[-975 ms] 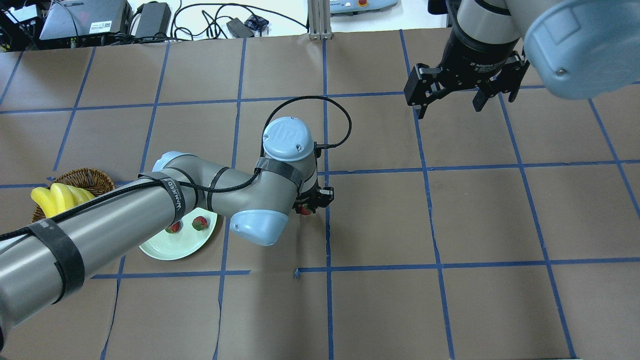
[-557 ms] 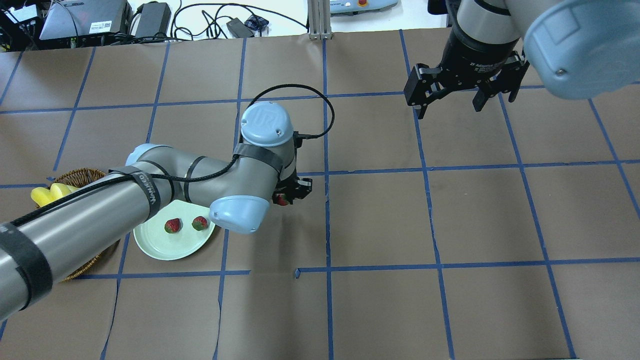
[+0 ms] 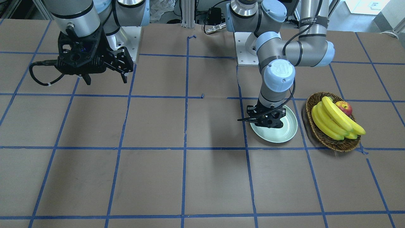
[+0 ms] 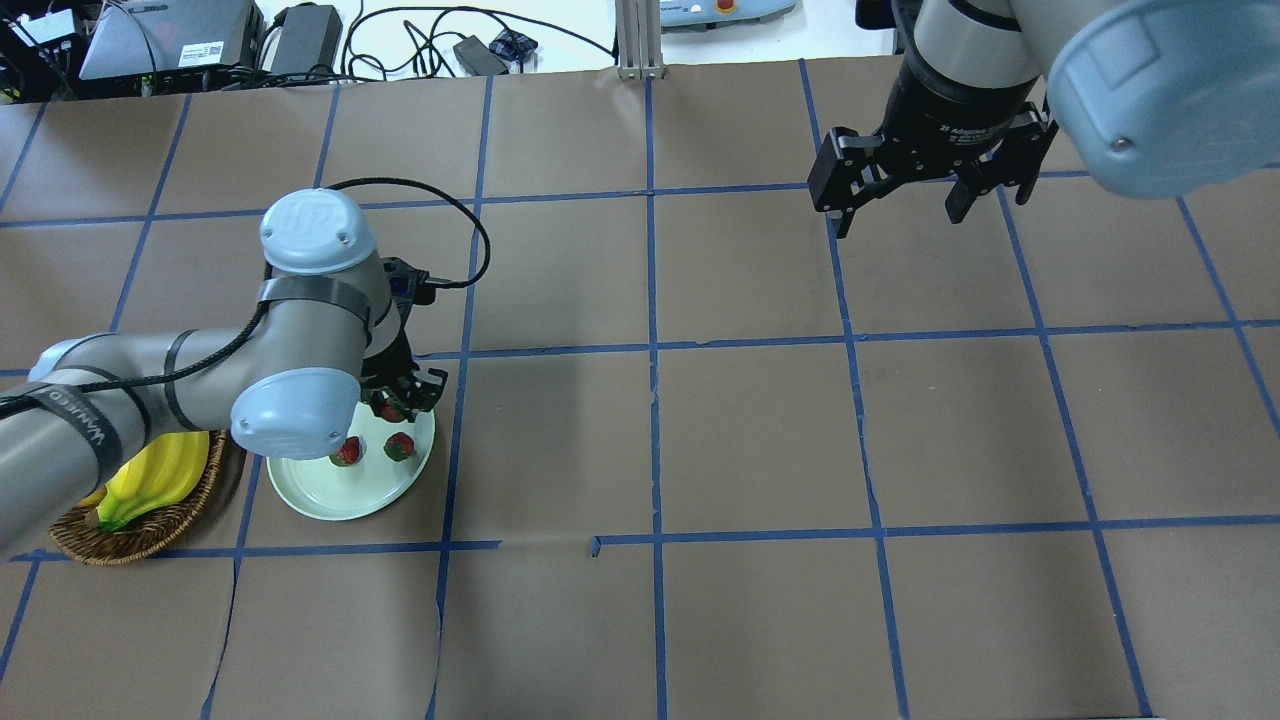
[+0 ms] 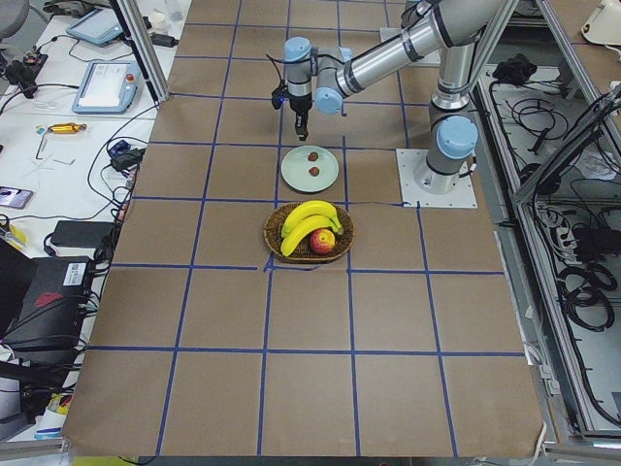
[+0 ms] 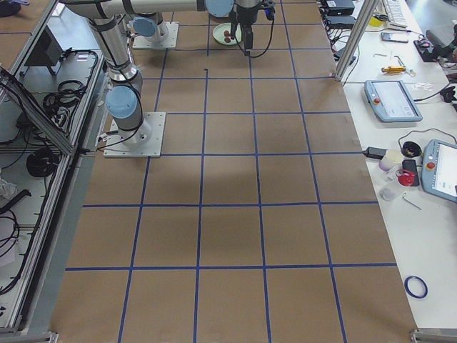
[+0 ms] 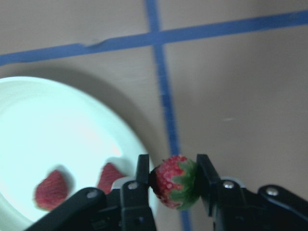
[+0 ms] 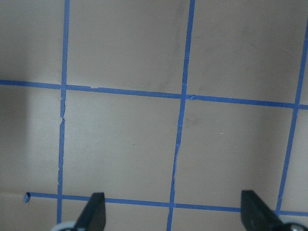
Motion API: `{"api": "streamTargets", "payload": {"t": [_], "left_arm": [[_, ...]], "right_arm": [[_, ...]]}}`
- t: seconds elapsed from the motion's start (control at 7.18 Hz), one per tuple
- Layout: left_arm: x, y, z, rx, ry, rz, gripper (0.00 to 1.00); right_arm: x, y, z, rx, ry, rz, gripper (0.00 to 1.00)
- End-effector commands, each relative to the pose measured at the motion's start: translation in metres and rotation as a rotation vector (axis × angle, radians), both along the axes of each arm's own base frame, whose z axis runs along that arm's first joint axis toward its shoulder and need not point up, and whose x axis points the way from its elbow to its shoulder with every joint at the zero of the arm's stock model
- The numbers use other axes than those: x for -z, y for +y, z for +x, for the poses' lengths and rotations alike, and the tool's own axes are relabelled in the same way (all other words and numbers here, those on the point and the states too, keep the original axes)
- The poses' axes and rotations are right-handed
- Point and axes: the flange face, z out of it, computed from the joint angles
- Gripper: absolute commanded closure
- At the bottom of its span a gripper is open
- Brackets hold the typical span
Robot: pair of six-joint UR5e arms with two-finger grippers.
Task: Collect all strawberries into plate
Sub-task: 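Lower the strawberry onto the plate and open the left gripper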
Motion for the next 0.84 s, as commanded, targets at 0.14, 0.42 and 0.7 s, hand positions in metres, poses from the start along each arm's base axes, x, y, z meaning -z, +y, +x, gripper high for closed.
{"api": "streamTargets", "payload": {"t": [0.14,0.42,0.7], "left_arm": [[0.016,0.015,0.090,-0.007,0.022,0.071,0.87],[0.024,0.013,0.096,-0.049,0.026,0.080,0.21],[-0.003,0.003,0.085,-0.051,0.061,-0.008,0.01]], "right_arm": [[0.000,0.000,0.000,-0.001,0.000,0.000,0.00],[0.000,0.000,0.000,0.001,0.000,0.000,0.00],[0.000,0.000,0.000,-0.001,-0.001,0.001,0.00]]}}
